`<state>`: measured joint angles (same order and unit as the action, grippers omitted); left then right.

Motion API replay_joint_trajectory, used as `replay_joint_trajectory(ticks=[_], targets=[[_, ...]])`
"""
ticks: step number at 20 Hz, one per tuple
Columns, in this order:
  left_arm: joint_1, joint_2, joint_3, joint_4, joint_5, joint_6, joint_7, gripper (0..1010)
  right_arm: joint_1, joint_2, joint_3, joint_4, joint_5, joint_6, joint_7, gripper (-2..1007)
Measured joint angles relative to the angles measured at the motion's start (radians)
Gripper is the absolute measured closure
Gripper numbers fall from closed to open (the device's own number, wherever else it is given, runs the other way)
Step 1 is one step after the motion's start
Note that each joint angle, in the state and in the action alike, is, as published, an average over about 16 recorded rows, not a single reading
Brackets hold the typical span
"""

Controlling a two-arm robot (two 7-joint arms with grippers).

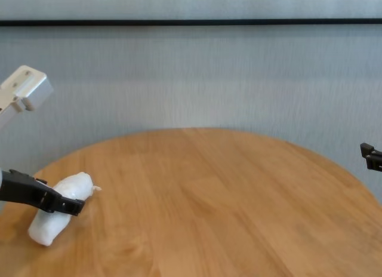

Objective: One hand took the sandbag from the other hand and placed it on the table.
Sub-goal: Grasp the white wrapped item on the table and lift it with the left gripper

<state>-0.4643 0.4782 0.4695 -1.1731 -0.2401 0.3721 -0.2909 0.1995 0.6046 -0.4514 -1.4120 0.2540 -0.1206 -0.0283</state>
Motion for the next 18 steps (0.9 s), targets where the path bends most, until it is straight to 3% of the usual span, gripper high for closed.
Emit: replay_joint_trajectory(ticks=[18], targets=[[0.002,-0.015,-0.014,0.017,0.027,0.020,-0.034,8,0.000,0.000,0.000,0.000,0.000,0.000,0.000,4]])
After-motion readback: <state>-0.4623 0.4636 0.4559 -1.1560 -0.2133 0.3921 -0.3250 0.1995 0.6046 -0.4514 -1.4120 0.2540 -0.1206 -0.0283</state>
